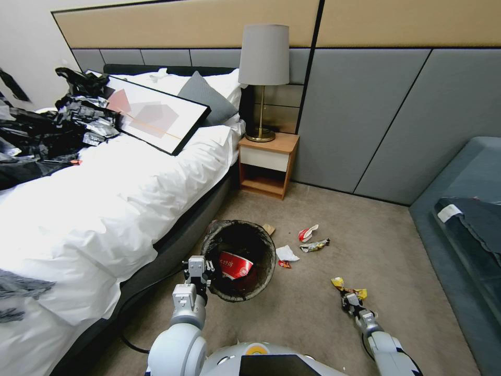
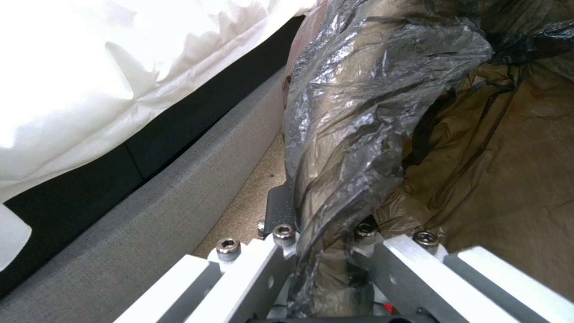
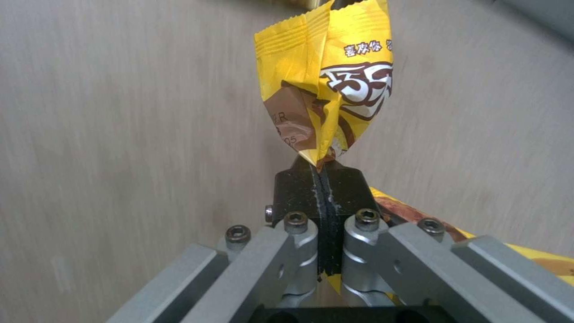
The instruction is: Pick up the trash bin, then pick up the garbage from the floor and place it into the trash bin.
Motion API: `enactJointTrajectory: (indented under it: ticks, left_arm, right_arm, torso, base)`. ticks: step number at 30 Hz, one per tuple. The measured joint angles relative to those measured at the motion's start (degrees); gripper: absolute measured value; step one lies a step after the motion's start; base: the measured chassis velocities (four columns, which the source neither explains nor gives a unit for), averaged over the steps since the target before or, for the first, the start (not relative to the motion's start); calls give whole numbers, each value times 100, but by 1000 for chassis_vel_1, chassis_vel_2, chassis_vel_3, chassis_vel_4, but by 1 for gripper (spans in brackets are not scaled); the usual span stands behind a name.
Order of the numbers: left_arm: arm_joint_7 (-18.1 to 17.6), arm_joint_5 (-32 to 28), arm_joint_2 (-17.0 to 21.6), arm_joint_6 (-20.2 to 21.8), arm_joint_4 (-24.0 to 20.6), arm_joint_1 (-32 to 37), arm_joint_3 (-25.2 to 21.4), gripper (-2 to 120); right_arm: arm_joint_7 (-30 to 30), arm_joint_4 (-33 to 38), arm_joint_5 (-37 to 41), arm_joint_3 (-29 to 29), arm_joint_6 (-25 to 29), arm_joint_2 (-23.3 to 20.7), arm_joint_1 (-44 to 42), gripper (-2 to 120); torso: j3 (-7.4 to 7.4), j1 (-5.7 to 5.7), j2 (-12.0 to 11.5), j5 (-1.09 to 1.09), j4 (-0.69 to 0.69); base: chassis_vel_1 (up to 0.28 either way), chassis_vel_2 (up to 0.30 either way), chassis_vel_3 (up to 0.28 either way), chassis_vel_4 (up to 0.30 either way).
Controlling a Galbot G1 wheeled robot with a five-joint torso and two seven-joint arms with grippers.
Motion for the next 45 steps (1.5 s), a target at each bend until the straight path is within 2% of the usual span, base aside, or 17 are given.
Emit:
enactJointTrajectory:
  ticks: [5,6,7,8,9,10,11,14,15,19,20,23,25,26,28,32,45]
  left_arm:
    - [2,-11,1,0,32,-2,14,0]
    - [10,-22,5,0,40,-5,28,0]
    - [10,-22,5,0,40,-5,28,0]
    - [13,-31,6,0,47,-8,30,0]
    - [11,-43,17,0,67,-9,30,0]
    - [10,-54,26,0,80,-8,34,0]
    - [10,-54,26,0,80,-8,34,0]
    - [22,-82,52,1,111,-4,46,0]
    - [22,-82,52,1,111,-4,46,0]
    - [84,-112,83,6,141,-1,134,0]
    - [84,-112,83,6,141,-1,134,0]
    - [178,-117,103,7,176,2,231,0]
    - [178,-117,103,7,176,2,231,0]
    - [228,-114,104,7,197,1,296,0]
    - [260,-92,105,9,213,2,340,0]
    - [269,-78,98,10,221,1,367,0]
    - [262,-64,78,10,265,-48,447,0]
  right_arm:
    - [157,1067,550,-141,-162,100,-451,0]
    - [241,1875,842,-273,-273,173,-727,0]
    - [241,1875,842,-273,-273,173,-727,0]
    - [264,2308,1004,-353,-330,225,-870,0]
    - [271,3212,1338,-537,-361,335,-1135,0]
    - [236,3647,1462,-610,-364,384,-1237,0]
    - [236,3647,1462,-610,-364,384,-1237,0]
    - [-72,5098,1839,-885,-319,493,-1506,0]
    - [-72,5098,1839,-885,-319,493,-1506,0]
    - [-728,6477,2314,-1419,-270,457,-1653,0]
    - [-728,6477,2314,-1419,-270,457,-1653,0]
    - [-1194,7112,2532,-1970,-374,316,-1729,0]
    - [-1194,7112,2532,-1970,-374,316,-1729,0]
    - [-1300,7298,2535,-2469,-506,226,-1766,0]
    - [-1302,7337,2357,-2958,-609,176,-1798,0]
    - [-1301,7107,1930,-3453,-636,240,-1816,0]
    - [-1281,6162,1420,-3800,-419,514,-1834,0]
  torso:
    - [0,0,0,1,-6]
    - [0,0,0,-3,-3]
    - [0,0,0,-3,-3]
    - [0,0,0,-3,-2]
    - [0,0,0,1,-1]
    - [0,0,0,-2,0]
    - [0,0,0,-2,0]
    - [0,0,0,-3,-1]
    - [0,0,0,-3,-1]
    - [0,0,0,-3,-1]
    - [0,0,0,-3,-1]
    - [0,0,0,-3,-2]
    - [0,0,0,-3,-2]
    - [-1,0,0,1,-1]
    - [-1,0,0,0,-1]
    - [0,0,0,0,-2]
    - [0,0,0,-1,-2]
  base:
    - [0,0,0,0]
    - [0,0,0,0]
    - [0,0,0,0]
    - [0,0,0,0]
    - [0,0,0,0]
    - [0,0,0,0]
    - [0,0,0,0]
    - [0,0,0,0]
    - [0,0,0,0]
    - [0,0,0,0]
    - [0,0,0,0]
    - [0,0,0,0]
    - [0,0,0,0]
    - [0,0,0,0]
    - [0,0,0,0]
    - [0,0,0,0]
    - [0,0,0,0]
